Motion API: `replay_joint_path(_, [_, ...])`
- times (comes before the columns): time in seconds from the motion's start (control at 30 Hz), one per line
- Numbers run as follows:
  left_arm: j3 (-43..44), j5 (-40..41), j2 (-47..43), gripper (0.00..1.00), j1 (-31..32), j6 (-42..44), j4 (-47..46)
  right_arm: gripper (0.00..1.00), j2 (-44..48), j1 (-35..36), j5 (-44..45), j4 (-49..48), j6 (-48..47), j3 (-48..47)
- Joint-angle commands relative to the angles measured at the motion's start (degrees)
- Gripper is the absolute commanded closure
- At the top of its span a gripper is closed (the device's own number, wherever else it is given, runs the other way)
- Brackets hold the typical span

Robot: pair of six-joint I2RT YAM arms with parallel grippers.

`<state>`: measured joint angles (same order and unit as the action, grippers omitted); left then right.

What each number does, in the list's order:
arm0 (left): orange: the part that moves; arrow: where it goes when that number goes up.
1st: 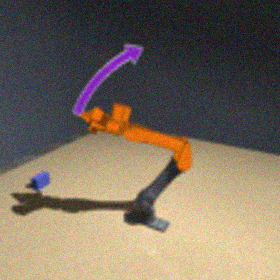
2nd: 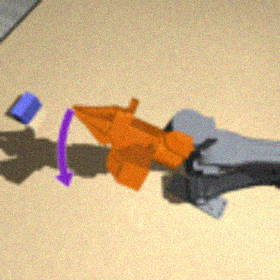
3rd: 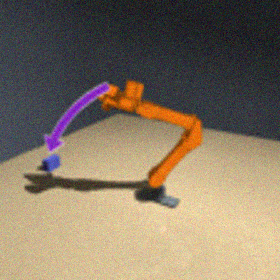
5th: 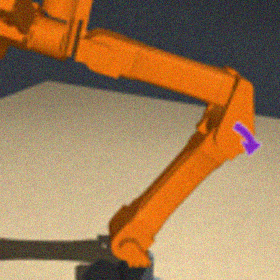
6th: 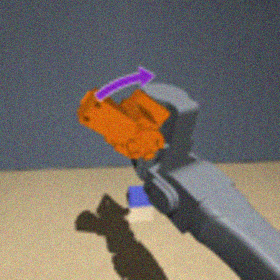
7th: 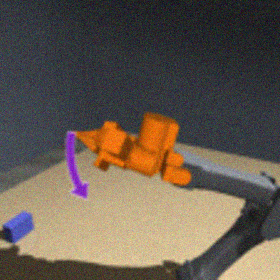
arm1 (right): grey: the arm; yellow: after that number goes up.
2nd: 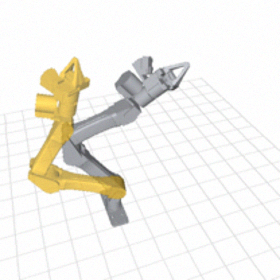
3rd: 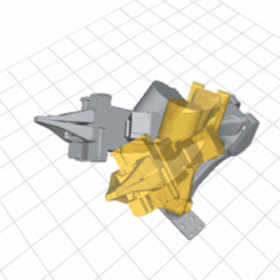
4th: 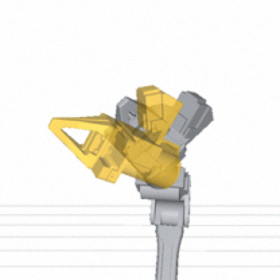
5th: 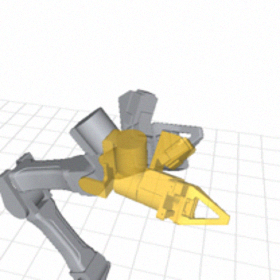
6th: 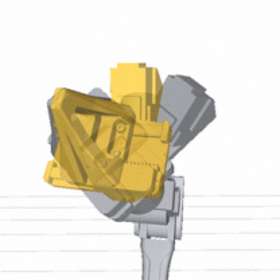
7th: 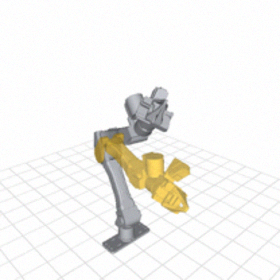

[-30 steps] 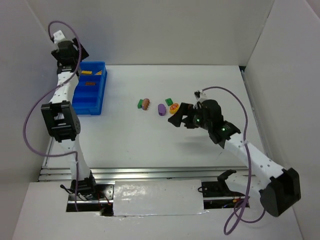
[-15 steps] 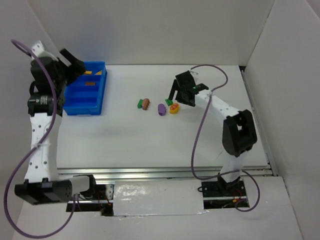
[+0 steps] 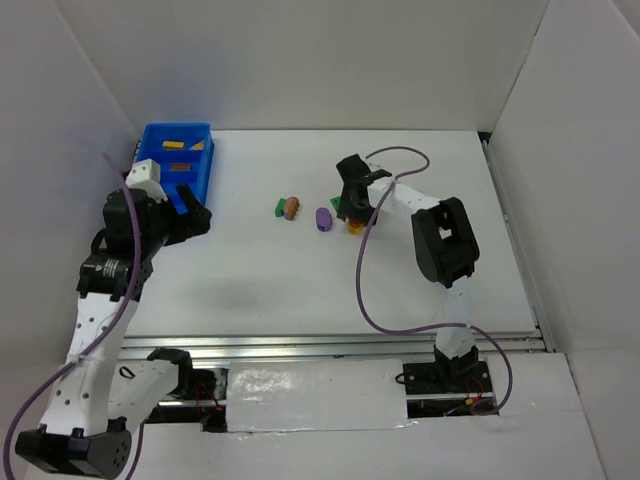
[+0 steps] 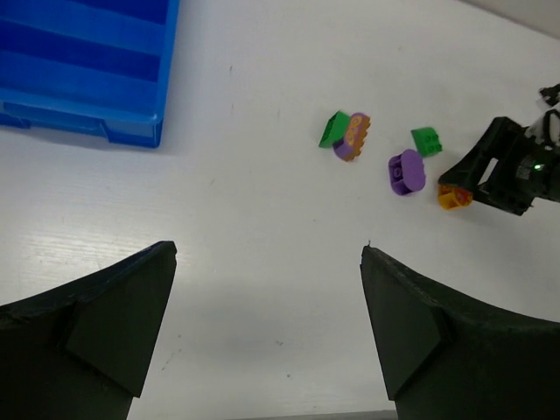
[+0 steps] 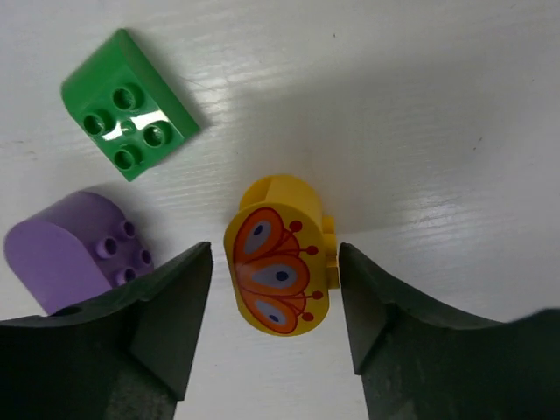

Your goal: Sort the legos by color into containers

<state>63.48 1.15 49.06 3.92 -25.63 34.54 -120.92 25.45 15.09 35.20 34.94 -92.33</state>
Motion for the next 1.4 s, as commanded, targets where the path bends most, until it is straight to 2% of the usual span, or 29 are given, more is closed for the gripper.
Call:
replay_joint_path(0.0, [-3.09, -0.62, 1.39, 0.01, 0.21, 1.37, -3.34, 0.35, 1.22, -0.49, -0.24, 0.04, 0.48, 1.46])
replay_joint_path(0.2, [-5.21, -1.41, 2.10, 0.00, 0.21, 1.72, -5.27, 0.59, 0.16, -0.58, -1.20, 0.23, -0.22, 1.36])
replay_joint_path(0.27, [-6.26, -1.41, 1.83, 0.00, 0.21, 1.81, -5.80, 0.63, 1.91, -0.58, -1.12, -0.92, -0.22, 3.65])
replay_joint_path(0.3, [-6.70, -1.41, 1.74, 0.00, 0.21, 1.72, -5.98, 0.79, 2.79, -0.58, -1.20, -1.45, -0.57, 4.44])
replay_joint_path(0.33, [-7.05, -1.50, 1.74, 0.00, 0.12, 1.63, -6.59, 0.86, 3.76, -0.23, -1.21, -1.97, -1.27, 6.18])
replay_joint_path(0.37, [-7.58, -3.76, 1.74, 0.00, 0.12, 1.46, -6.94, 0.88, 6.29, -0.05, -1.21, -3.11, -1.45, 7.25])
replay_joint_path(0.4, [-8.54, -5.87, 1.74, 0.00, 0.21, 1.46, -7.47, 1.00, 8.14, 0.21, -2.08, -4.43, -2.06, 8.74])
replay_joint_path(0.5, [-10.13, -16.59, 2.18, 0.00, 0.12, 0.85, -10.63, 1.00, 18.59, 1.09, -9.18, -12.59, -6.01, 17.77])
replay_joint_path(0.53, [-10.39, -19.23, 2.70, 0.00, 0.12, 0.23, -12.38, 1.00, 21.75, 1.26, -12.42, -15.22, -8.11, 23.72])
replay_joint_path(0.57, [-10.83, -25.34, 2.97, 0.00, 0.12, -0.12, -13.44, 1.00, 28.74, 1.27, -15.94, -21.25, -9.35, 27.00])
replay_joint_path(0.6, [-11.18, -28.28, 3.41, 0.01, 0.12, -1.43, -14.58, 1.00, 32.55, 1.27, -25.19, -24.45, -10.75, 32.95])
replay_joint_path(0.63, [-11.62, -31.09, 3.59, 0.00, 0.21, -2.31, -17.55, 1.00, 39.03, 1.35, -29.38, -29.26, -12.86, 35.44])
replay_joint_path(0.7, [-12.77, -37.87, 4.11, 0.01, 0.56, -5.81, -20.56, 1.00, 44.43, 2.84, -36.24, -31.76, -14.71, 39.84])
replay_joint_path(0.73, [-12.94, -39.19, 4.29, 0.01, 0.82, -6.79, -21.79, 1.00, 46.72, 3.72, -41.23, -32.64, -15.68, 40.39])
replay_joint_path(0.83, [-12.68, -41.48, 4.38, 0.01, 2.58, -10.75, -24.87, 1.00, 54.89, 8.99, -47.77, -33.53, -20.52, 41.62])
replay_joint_path(0.93, [-12.68, -43.68, 3.94, 0.01, 4.60, -16.55, -28.21, 1.00, 55.53, 12.51, -51.46, -31.08, -24.47, 38.82])
replay_joint_path(1.0, [-12.25, -42.64, 2.72, 0.02, 6.44, -20.40, -28.05, 1.00, 55.10, 14.70, -51.13, -30.11, -26.23, 36.28])
replay_joint_path(1.13, [-11.89, -36.05, -1.94, 0.02, 8.47, -26.13, -24.53, 1.00, 54.39, 20.50, -43.14, -28.88, -29.13, 33.19])
replay_joint_path(1.17, [-11.80, -35.26, -3.51, 0.02, 8.56, -27.53, -23.57, 1.00, 54.04, 21.91, -38.69, -28.44, -29.49, 31.53])
replay_joint_path(1.37, [-9.34, -30.77, -5.20, 0.05, 9.26, -26.06, -16.44, 1.00, 49.91, 31.05, -25.13, -25.80, -31.51, 24.76])
